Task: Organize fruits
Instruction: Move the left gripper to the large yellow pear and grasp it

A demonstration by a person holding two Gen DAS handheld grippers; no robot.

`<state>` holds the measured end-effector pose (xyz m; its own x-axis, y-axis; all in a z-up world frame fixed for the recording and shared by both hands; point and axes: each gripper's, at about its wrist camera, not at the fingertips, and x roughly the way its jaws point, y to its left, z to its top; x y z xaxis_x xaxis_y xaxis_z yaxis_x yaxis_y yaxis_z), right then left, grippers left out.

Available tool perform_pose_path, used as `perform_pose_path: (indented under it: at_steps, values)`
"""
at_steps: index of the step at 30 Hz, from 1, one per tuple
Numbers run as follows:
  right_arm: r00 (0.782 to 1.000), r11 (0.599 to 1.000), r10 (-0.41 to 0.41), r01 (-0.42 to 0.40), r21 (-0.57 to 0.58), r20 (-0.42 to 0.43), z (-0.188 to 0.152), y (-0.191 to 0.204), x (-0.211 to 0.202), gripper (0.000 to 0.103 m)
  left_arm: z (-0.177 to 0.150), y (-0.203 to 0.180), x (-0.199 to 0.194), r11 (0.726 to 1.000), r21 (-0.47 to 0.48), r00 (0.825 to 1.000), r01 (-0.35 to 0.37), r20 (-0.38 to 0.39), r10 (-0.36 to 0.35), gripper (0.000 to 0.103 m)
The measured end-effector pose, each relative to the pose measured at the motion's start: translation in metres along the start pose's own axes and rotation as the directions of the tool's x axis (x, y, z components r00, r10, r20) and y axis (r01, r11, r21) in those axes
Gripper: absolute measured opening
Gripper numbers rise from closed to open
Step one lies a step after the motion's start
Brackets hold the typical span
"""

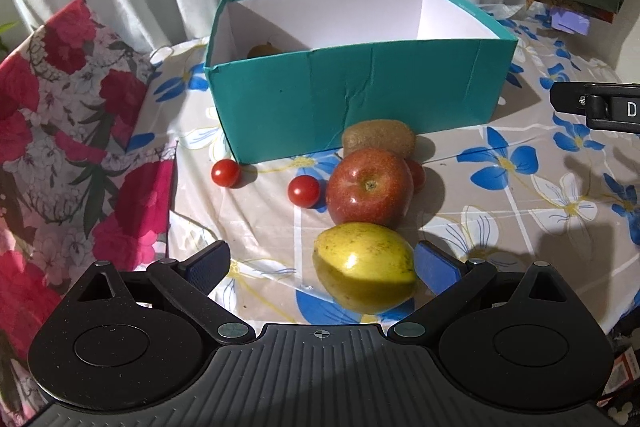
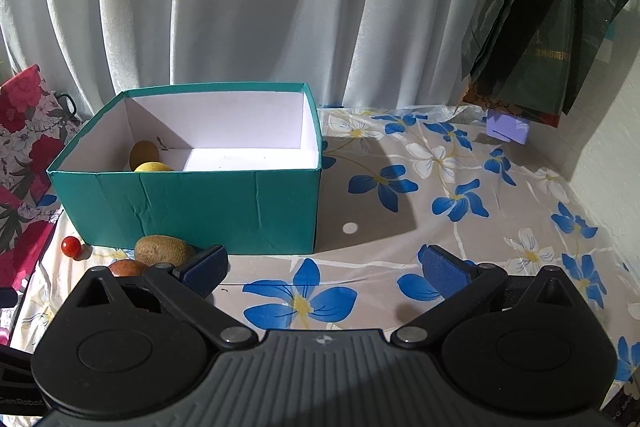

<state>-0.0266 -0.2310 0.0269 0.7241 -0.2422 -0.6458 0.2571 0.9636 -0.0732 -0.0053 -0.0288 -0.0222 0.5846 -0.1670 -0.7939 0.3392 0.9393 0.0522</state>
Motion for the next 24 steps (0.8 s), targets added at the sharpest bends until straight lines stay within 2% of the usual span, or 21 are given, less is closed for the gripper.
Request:
perform_pose_path:
  at_steps: [4,8,14,17,21,24]
  values:
    - [1.000,1.000,0.021,-0.021,0.004,0.019,-0.005,-0.001,-0.005,0.103,-0.005,-0.003,-0.003,1.000,0.000,1.000,0.019,0.021,-0.019,0.101]
    - [0.997,0.998,0.060,-0.060,0.000,0.041,-0.015,-0.002,-0.009,0.103,-0.013,-0.008,-0.001,1.000,0.022,1.000,-0.002,0.031,0.001,0.101]
    - [0.982,0.992,0.127,-0.128,0.003,0.142,-0.032,-0.005,-0.020,0.103,-0.023,-0.013,0.006,0.999,0.035,0.999,-0.014,0.040,0.013,0.101]
    - [0.980,0.985,0.171,-0.169,-0.024,0.104,-0.037,-0.002,-0.016,0.103,-0.025,-0.018,0.010,0.999,0.044,0.999,-0.024,0.050,0.021,0.101]
    - [0.974,0.977,0.211,-0.213,0.006,0.082,-0.042,-0.005,-0.012,0.103,-0.026,-0.024,0.018,0.998,0.057,0.998,-0.029,0.056,0.026,0.101]
    - [0.976,0.978,0.204,-0.207,0.032,0.078,-0.045,-0.008,-0.011,0.103,-0.025,-0.027,0.026,0.999,0.049,0.999,-0.014,0.049,0.012,0.101]
